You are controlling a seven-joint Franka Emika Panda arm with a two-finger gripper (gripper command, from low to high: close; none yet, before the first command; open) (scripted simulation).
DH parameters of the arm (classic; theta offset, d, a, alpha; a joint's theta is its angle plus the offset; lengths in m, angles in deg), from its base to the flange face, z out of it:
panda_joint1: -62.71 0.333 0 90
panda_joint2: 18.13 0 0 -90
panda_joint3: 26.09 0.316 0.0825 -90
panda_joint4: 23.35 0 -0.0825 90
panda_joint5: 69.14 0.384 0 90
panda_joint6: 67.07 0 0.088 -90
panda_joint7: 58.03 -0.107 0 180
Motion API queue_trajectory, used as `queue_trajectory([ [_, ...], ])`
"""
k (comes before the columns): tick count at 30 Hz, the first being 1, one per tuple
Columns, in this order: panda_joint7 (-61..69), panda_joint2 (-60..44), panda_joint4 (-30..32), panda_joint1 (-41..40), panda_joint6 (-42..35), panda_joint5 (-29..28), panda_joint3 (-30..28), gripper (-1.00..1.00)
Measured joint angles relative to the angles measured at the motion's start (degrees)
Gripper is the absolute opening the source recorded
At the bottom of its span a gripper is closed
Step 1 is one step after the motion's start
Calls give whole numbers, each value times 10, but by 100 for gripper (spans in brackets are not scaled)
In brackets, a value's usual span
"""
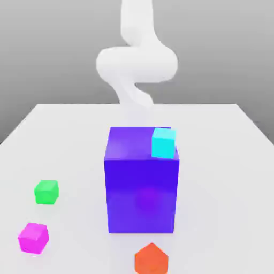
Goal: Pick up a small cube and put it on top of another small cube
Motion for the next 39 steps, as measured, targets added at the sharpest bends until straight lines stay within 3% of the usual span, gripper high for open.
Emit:
queue_trajectory([
  [11, -290, -218, 30, -159, 80, -68, 48, 0],
  [19, -486, -372, 52, -229, 138, -100, 28, 0],
  [24, -579, -465, 67, -260, 179, -79, 13, 0],
  [29, -635, -553, 81, -281, 222, -15, 4, 0],
  [33, -647, -635, 69, -284, 283, -8, 1, 0],
  [34, -648, -654, 65, -282, 299, -10, -1, -100],
  [39, -648, -654, 65, -282, 300, -10, -1, -100],
])
